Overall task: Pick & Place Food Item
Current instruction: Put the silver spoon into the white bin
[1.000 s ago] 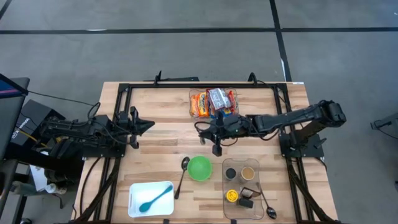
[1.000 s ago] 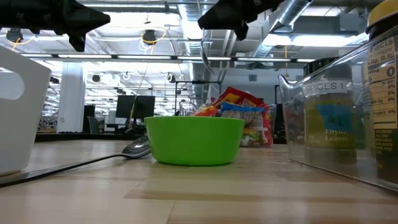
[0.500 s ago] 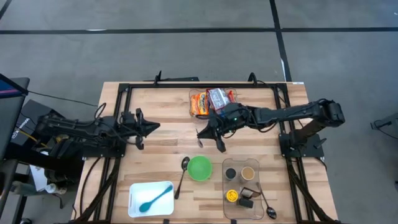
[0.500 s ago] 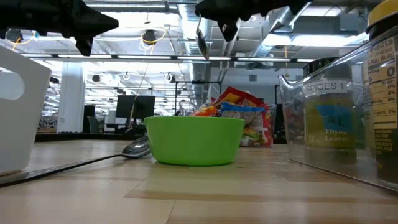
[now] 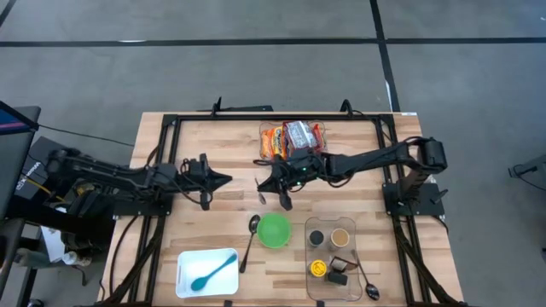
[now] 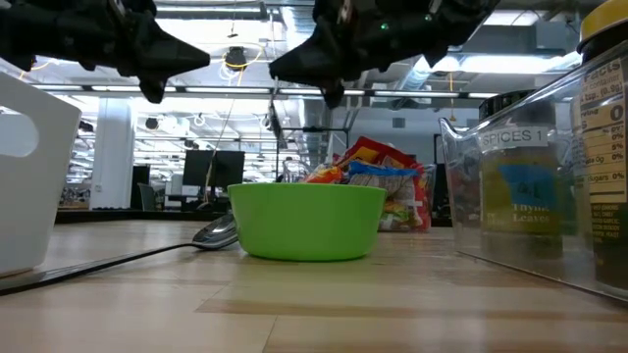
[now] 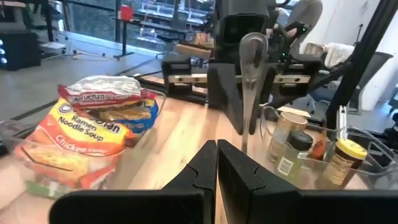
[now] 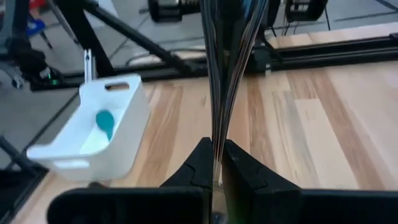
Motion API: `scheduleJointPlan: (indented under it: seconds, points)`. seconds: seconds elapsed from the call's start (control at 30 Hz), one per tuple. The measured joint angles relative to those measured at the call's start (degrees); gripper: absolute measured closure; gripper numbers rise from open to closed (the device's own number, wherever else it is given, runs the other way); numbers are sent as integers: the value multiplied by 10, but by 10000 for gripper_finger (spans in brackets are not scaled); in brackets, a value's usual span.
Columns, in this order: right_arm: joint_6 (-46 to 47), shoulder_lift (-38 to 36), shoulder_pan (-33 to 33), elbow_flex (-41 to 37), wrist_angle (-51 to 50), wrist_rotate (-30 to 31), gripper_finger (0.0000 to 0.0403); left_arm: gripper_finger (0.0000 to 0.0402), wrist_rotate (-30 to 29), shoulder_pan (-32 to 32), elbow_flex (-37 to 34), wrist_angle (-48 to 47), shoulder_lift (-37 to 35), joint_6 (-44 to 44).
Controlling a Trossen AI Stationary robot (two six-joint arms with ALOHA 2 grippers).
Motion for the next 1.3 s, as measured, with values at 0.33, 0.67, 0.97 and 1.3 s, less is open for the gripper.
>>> scheduleJointPlan:
  seconds: [0.33, 0.67, 0.97, 1.3]
  points:
    - [20, 19, -1, 0, 41, 38, 392, 390, 0, 0, 0, 100, 75, 12]
    - [29, 19, 4, 0, 44, 41, 392, 299, 21, 0, 0, 231, 177, 17]
    - [30, 19, 12, 0, 41, 48, 392, 252, 22, 0, 0, 359, 266, 17]
    - [36, 19, 13, 0, 30, 49, 392, 216, 25, 0, 60, 362, 350, 32]
